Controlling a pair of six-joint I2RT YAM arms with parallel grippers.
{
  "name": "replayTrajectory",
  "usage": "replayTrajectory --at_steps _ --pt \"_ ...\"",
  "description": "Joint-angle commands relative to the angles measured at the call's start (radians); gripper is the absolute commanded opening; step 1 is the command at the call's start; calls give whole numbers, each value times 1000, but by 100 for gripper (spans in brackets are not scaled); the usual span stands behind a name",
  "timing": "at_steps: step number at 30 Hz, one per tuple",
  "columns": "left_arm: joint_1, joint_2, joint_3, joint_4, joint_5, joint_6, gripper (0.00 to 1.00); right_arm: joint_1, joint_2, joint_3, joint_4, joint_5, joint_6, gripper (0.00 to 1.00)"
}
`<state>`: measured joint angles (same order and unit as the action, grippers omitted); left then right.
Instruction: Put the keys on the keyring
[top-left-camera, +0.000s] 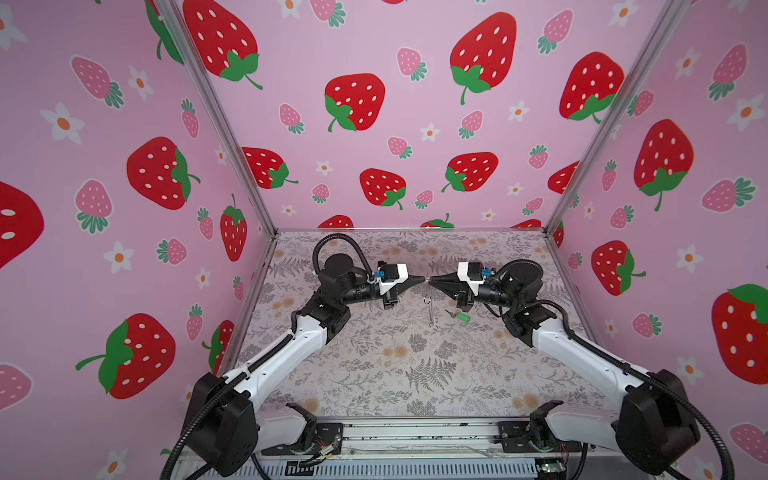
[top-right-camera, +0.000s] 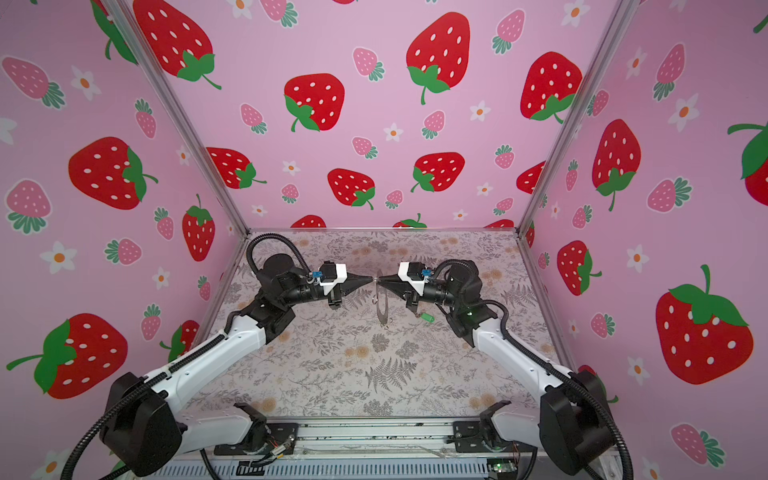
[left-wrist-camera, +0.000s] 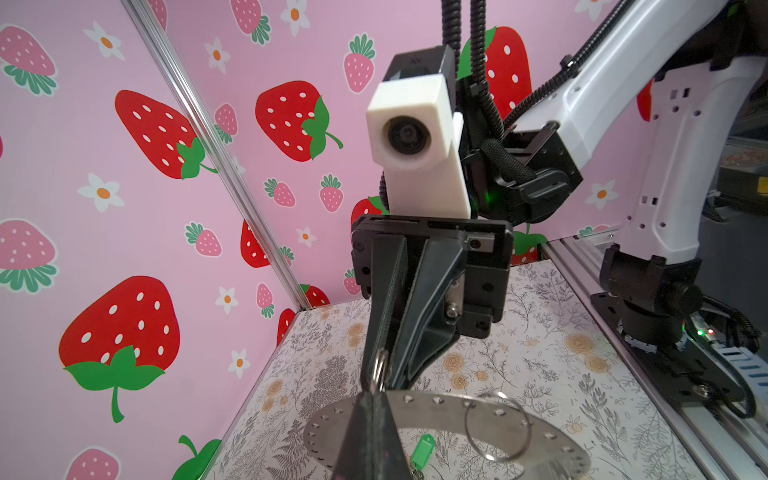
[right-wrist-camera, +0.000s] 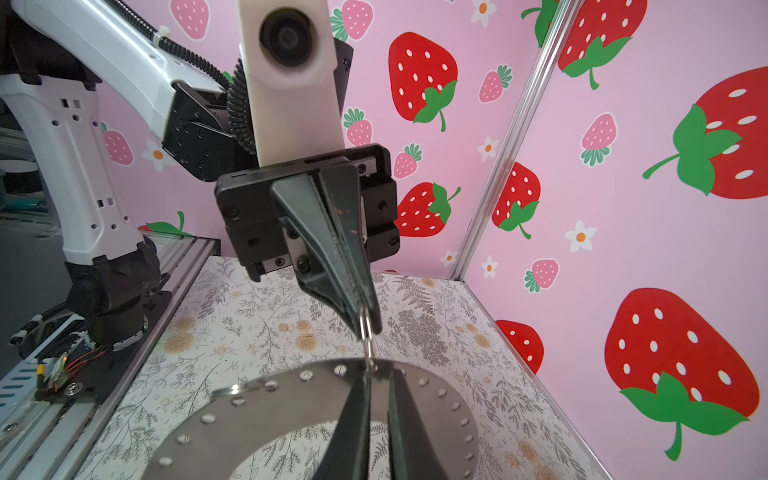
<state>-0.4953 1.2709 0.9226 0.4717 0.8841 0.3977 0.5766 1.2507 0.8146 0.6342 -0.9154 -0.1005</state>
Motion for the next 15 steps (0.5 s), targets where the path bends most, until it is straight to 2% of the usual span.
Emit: replayTrajectory --at_steps 1,7,15 --pt "1 -3 48 18 27 14 0 6 -9 26 43 -25 12 13" --pt "0 -5 51 18 27 17 0 8 -6 29 44 -35 25 13" --pt "0 -5 54 13 32 18 0 9 -4 31 45 -37 30 4"
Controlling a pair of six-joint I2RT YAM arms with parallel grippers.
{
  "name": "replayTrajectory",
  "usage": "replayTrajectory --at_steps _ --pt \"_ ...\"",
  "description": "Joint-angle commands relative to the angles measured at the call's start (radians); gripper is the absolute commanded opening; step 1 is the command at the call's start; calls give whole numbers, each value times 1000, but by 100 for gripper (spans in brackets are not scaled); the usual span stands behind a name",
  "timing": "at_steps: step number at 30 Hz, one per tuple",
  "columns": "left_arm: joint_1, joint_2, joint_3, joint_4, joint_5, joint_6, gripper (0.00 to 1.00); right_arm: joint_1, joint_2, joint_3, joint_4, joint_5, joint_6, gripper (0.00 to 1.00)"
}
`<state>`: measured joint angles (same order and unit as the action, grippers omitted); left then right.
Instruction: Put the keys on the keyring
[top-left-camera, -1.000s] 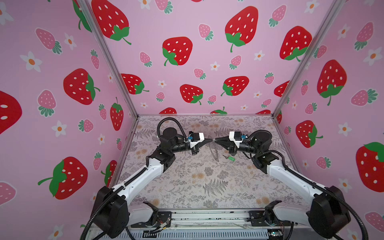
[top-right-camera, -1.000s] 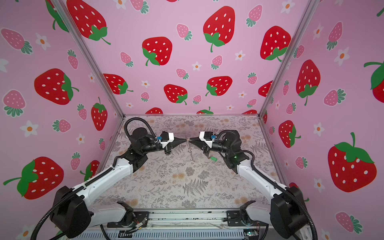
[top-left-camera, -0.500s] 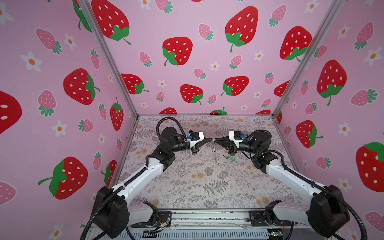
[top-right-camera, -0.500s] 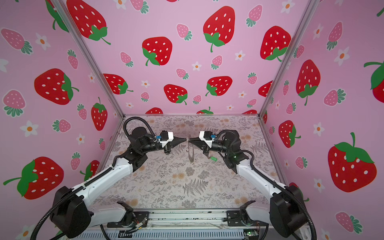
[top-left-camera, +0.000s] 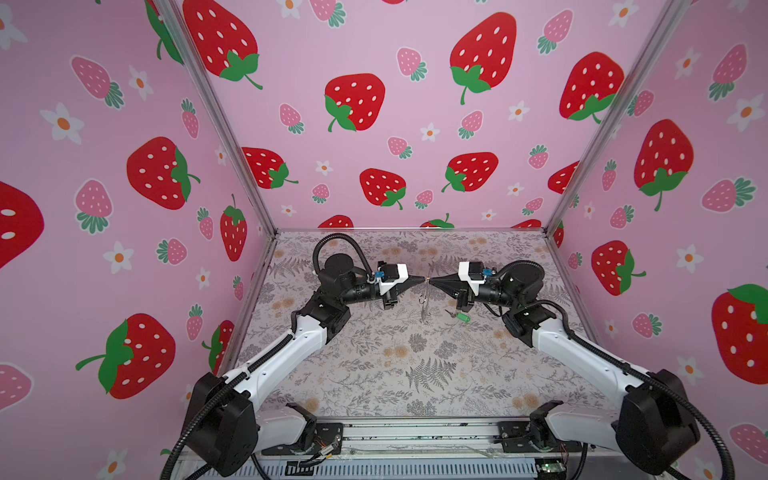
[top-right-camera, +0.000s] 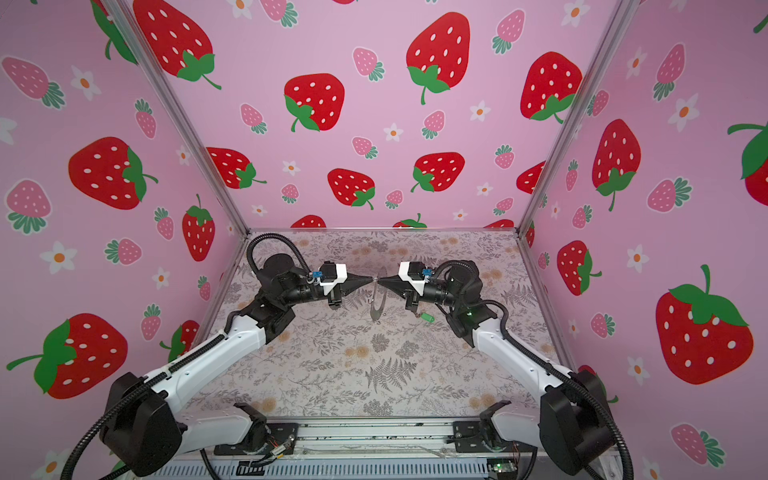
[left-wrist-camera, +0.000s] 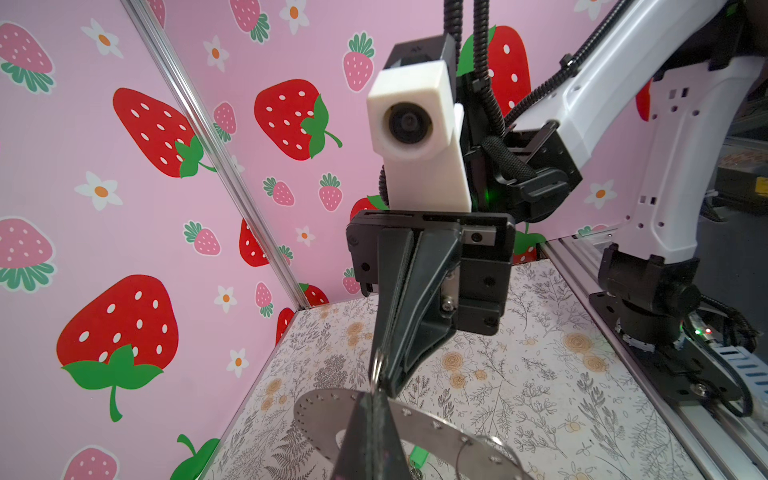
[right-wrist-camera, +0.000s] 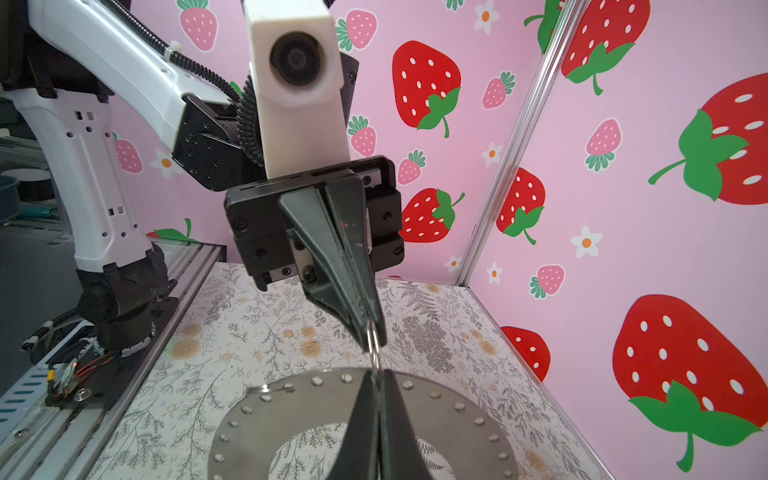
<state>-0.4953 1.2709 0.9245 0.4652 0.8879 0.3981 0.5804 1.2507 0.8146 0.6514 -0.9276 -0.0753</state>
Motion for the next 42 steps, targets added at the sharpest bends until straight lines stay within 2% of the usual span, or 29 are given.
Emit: replayTrajectory --at_steps 1,4,5,6,8,11,19,22,29,42 --pt "0 -5 53 17 28 18 0 6 -5 31 26 -25 5 3" --pt "1 -5 62 -23 28 37 0 6 -6 29 25 -20 4 1" --pt "0 -7 72 -53 28 53 4 6 -7 29 20 -17 1 0" --pt "0 -11 82 -90 26 75 16 6 -10 30 7 -10 -9 0" --pt "0 -20 97 -165 13 135 33 6 -17 36 -37 6 -42 0" --pt "1 -33 129 -299 -14 242 41 6 -25 48 -113 29 -90 0" --pt "12 -32 255 -673 -60 513 42 6 -19 111 -285 54 -181 0" --pt "12 -17 298 -749 -88 564 42 6 -20 136 -360 68 -225 0" --pt "12 23 351 -807 -113 594 42 6 -17 201 -538 99 -331 0" --pt "-5 87 410 -804 -167 572 42 12 -8 267 -711 104 -395 0"
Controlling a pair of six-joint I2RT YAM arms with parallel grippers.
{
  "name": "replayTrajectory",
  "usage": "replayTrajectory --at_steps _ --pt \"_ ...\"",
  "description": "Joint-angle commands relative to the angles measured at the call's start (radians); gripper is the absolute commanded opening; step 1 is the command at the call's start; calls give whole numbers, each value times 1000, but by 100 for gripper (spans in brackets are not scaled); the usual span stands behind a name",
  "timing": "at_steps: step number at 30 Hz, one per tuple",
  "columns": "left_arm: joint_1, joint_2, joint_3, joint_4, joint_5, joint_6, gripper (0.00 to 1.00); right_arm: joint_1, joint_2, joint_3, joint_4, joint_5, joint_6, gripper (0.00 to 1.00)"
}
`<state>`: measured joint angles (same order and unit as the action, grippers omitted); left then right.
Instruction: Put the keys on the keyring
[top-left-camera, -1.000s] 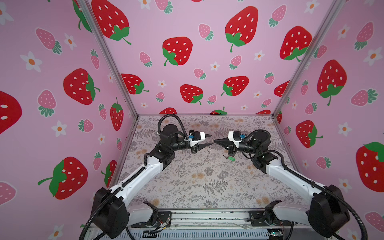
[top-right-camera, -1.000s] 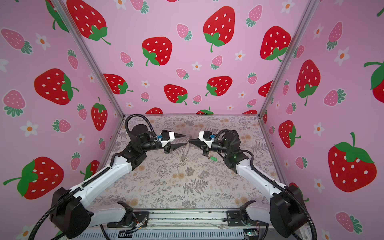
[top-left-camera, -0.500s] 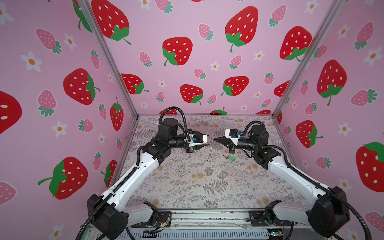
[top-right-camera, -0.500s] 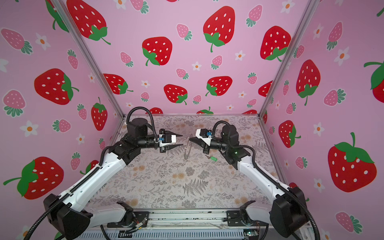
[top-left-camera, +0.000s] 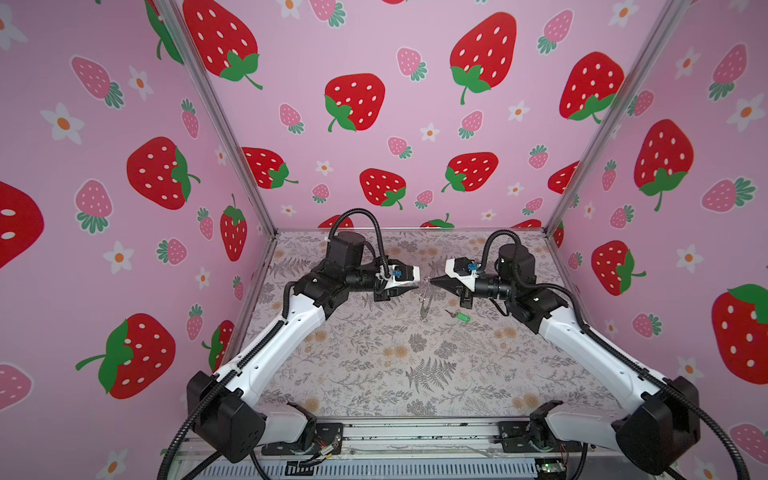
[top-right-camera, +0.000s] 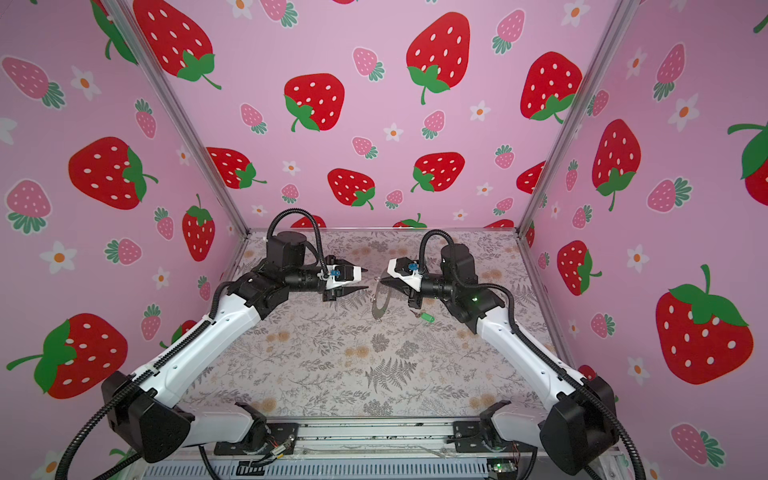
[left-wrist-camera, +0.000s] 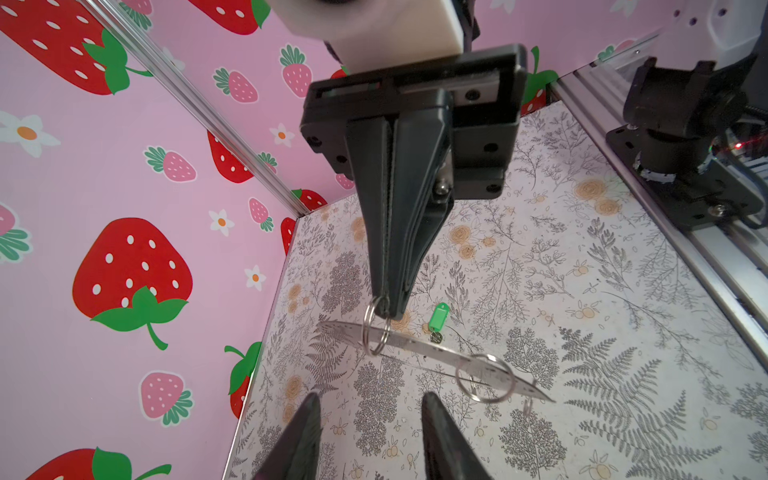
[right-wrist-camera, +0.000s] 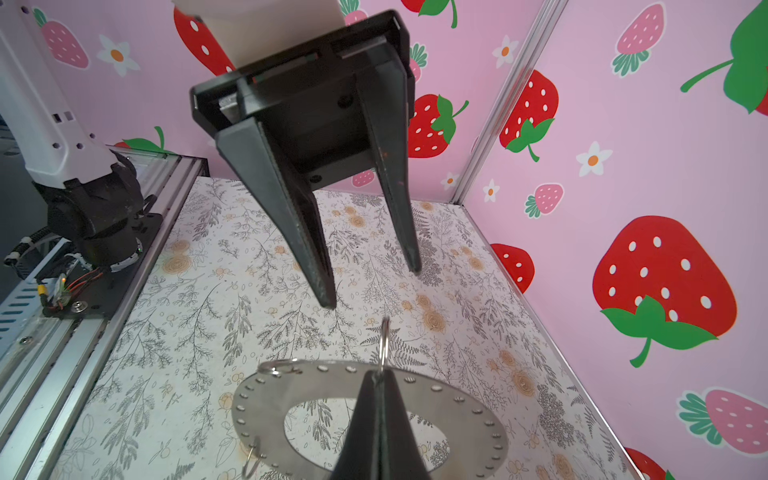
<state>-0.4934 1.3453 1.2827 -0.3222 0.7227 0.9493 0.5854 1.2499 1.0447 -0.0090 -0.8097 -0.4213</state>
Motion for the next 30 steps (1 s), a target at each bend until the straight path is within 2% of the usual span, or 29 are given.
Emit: replayTrajectory --at_steps 1,10,25,30 --pt "-7 22 60 -29 7 21 41 8 -6 41 -54 -15 -49 0" --pt "-13 63 85 -52 76 10 35 11 1 47 -55 -10 -55 0" --pt "-23 84 90 -56 90 1 24 19 13 58 -55 -11 -70 0" --pt "-25 87 89 -67 77 11 23 20 13 60 -55 -13 -73 0"
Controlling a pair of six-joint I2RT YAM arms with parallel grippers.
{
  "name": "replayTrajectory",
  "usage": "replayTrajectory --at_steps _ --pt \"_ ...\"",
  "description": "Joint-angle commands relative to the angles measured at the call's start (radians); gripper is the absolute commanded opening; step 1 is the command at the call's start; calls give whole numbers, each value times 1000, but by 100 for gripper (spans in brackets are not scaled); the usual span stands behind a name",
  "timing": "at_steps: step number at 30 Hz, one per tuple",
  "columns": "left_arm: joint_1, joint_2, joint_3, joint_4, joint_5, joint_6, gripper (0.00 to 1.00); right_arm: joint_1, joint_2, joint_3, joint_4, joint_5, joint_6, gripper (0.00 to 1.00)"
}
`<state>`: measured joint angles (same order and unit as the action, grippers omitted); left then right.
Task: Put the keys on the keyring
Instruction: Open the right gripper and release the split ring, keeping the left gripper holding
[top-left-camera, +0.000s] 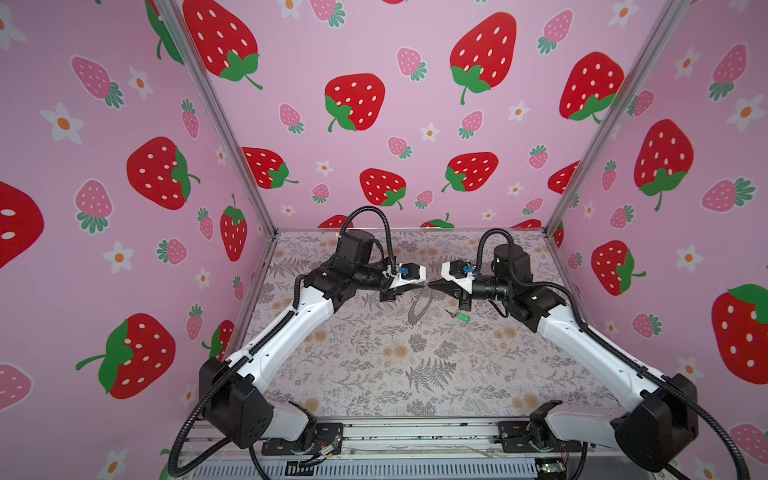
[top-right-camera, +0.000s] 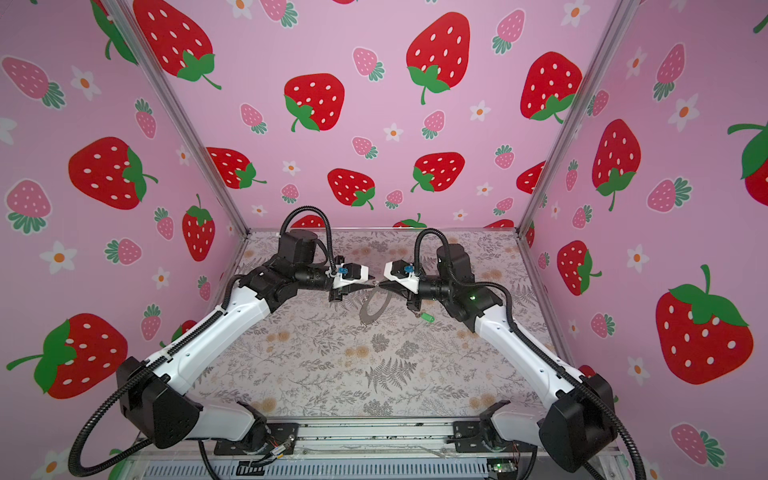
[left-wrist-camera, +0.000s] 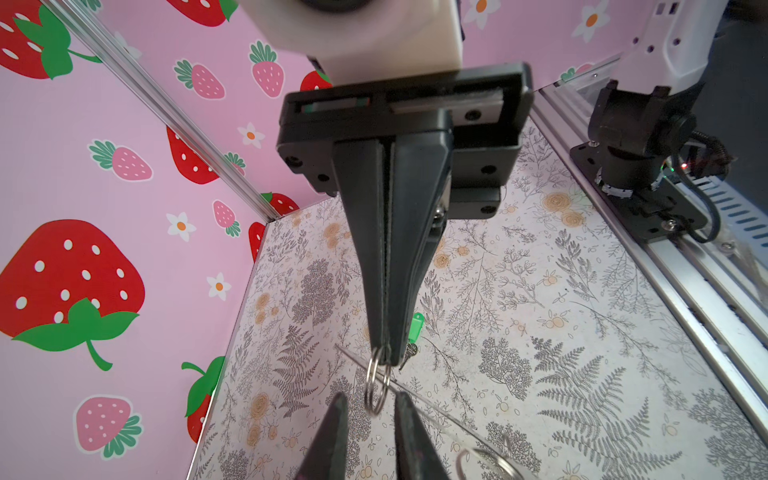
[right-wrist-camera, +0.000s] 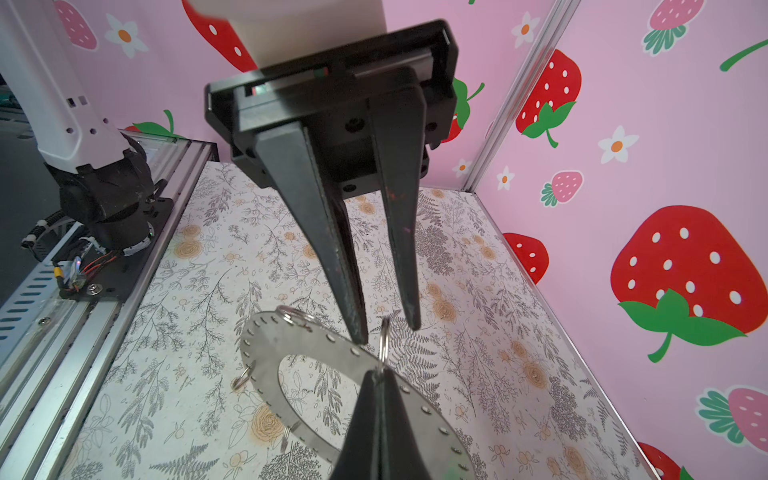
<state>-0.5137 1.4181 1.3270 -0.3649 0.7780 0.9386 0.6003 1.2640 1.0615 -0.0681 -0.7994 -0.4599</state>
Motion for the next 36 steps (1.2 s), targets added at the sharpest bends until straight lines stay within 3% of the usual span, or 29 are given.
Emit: replayTrajectory --at_steps 1,21,36 --pt "-5 15 44 -23 20 23 23 6 -2 43 4 -24 -35 0" --pt "-14 11 51 -32 6 42 19 7 -3 35 -6 -45 -46 0" --pt "-16 12 52 -33 18 37 9 13 -2 37 -5 -53 -39 0"
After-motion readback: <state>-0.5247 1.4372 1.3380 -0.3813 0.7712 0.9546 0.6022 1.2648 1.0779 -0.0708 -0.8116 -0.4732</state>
